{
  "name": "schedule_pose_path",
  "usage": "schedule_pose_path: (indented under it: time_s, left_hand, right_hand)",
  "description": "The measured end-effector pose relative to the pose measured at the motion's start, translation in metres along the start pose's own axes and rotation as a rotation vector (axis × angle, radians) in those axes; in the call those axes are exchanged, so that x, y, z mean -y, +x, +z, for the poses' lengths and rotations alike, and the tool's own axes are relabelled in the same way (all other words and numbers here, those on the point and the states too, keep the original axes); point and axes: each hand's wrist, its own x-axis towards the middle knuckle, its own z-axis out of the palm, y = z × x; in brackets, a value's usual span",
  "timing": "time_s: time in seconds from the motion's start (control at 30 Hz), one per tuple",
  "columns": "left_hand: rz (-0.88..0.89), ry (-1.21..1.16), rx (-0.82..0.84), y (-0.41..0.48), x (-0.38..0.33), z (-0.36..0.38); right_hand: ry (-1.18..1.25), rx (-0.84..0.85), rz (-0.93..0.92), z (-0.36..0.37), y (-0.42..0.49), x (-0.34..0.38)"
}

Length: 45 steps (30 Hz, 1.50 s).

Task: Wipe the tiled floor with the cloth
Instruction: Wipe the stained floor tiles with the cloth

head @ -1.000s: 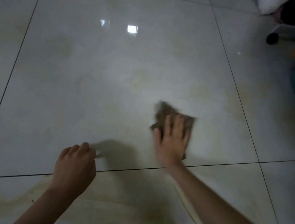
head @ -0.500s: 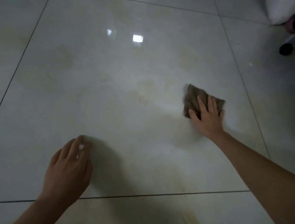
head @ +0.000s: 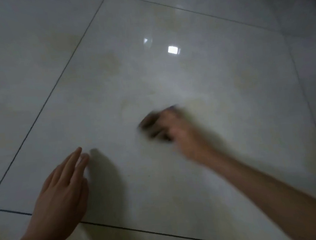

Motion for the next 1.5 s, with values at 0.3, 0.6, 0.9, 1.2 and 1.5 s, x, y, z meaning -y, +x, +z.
schedule_pose_path:
  time_s: [0.3, 0.6, 0.9, 1.2, 1.5]
  left_hand:
    - [-0.113, -0.007, -0.014, -0.017, 0.036, -0.001]
    - [-0.062, 0.005, 0.03, -0.028, 0.044, -0.005]
    - [-0.008, 0.071, 0.1, -0.025, 0.012, 0.01]
    - [0.074, 0.095, 0.113, -0.018, -0.05, 0.006]
    - [0.245, 0.148, 0.184, -0.019, -0.093, 0.021]
  right_hand:
    - [-0.235, -0.283, 0.388, 0.041, 0.033, 0.006]
    - [0.113, 0.09, -0.233, 0.082, -0.056, 0.119]
    - [-0.174, -0.318, 0.581, -0.022, -0.075, -0.044]
    - [0.127, -0.02, -0.108, 0.055, -0.134, 0.088]
    - [-0.193, -0.422, 0.886, -0.073, -0.201, -0.075]
